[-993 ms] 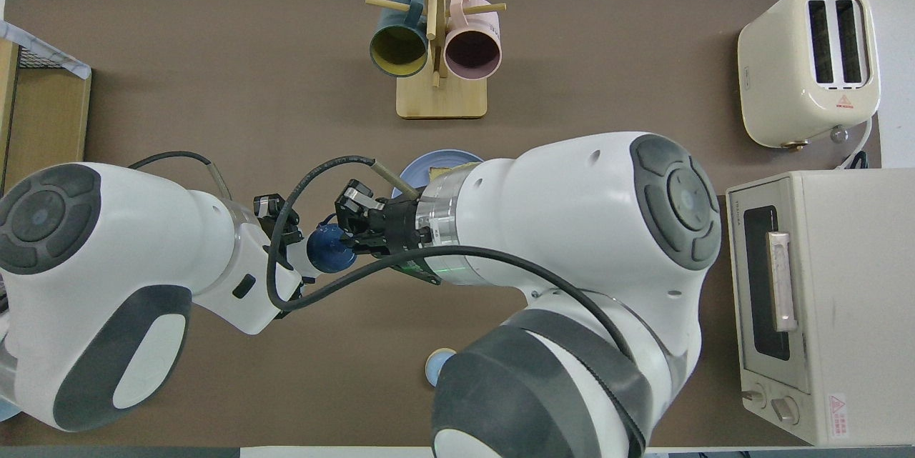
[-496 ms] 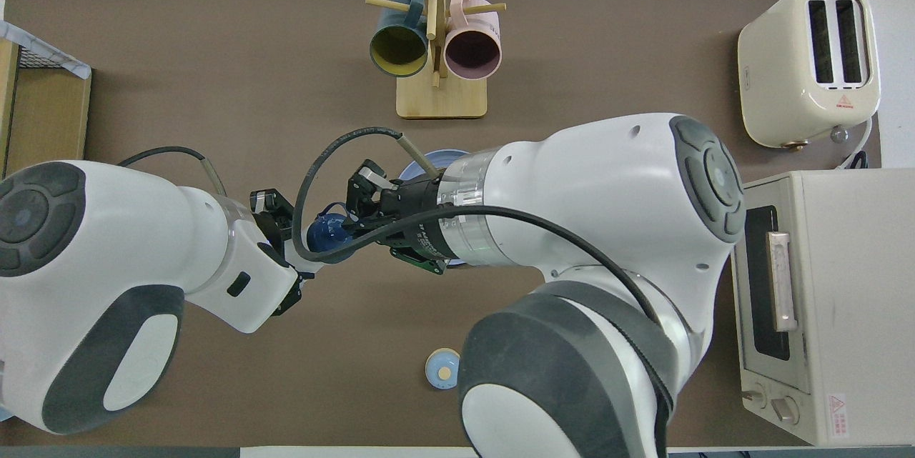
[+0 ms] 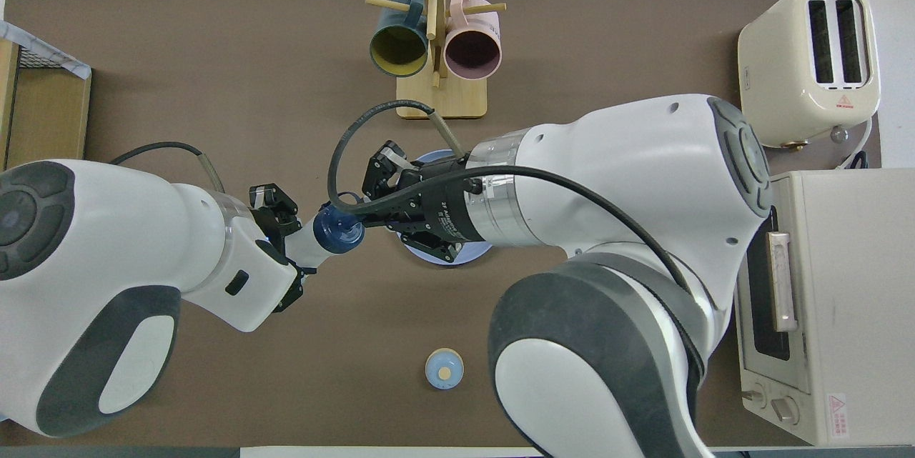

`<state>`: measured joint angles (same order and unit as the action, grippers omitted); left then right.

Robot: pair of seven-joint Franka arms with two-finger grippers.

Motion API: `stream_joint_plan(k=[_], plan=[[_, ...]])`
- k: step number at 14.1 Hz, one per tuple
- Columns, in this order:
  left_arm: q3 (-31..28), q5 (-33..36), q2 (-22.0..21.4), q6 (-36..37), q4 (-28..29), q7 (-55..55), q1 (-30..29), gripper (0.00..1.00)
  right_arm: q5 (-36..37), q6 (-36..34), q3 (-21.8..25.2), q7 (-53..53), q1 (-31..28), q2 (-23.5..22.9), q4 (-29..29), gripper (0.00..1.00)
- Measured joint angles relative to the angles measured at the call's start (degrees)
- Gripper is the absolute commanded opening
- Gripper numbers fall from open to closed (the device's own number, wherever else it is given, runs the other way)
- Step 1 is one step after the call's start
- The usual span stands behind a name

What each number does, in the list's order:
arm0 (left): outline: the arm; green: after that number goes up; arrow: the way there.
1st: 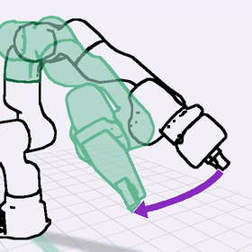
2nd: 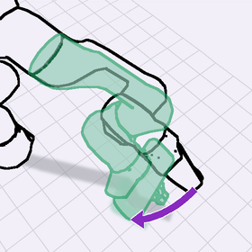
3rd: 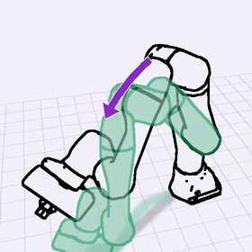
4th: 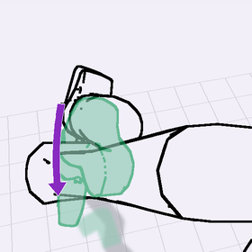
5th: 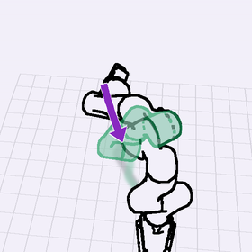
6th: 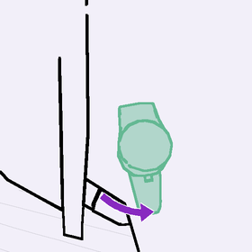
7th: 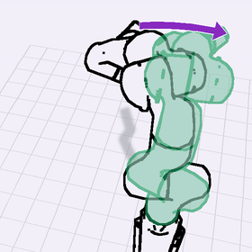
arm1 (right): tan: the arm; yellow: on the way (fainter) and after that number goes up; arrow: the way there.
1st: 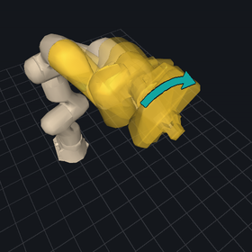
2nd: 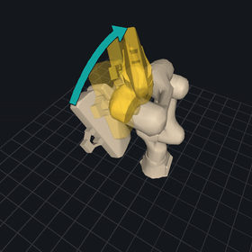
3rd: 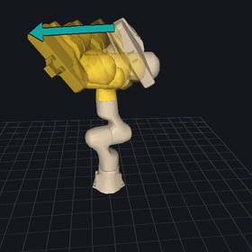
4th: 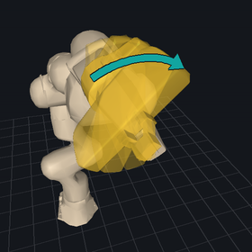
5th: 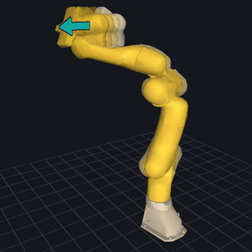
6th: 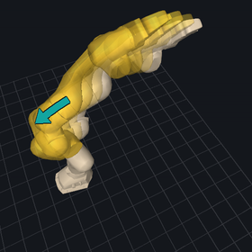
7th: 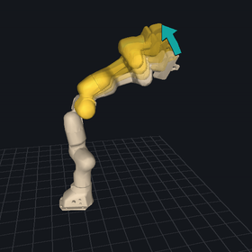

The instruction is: Put bread on plate and add seasoning

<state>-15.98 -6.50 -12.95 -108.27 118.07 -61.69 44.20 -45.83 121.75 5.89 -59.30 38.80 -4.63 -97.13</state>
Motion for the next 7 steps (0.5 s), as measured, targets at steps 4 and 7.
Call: stream_joint_plan(k=[4,7], plan=[[-0.1,0.1,0.0,0.9,0.5,-0.2,0.0,0.0,-1.4,1.9,0.1,0.0,-1.8,0.0,0.2,0.0],[0.3,0.1,0.0,1.0,0.9,-0.4,0.2,0.0,-1.6,2.3,0.2,0.0,-3.2,0.1,0.2,0.0]])
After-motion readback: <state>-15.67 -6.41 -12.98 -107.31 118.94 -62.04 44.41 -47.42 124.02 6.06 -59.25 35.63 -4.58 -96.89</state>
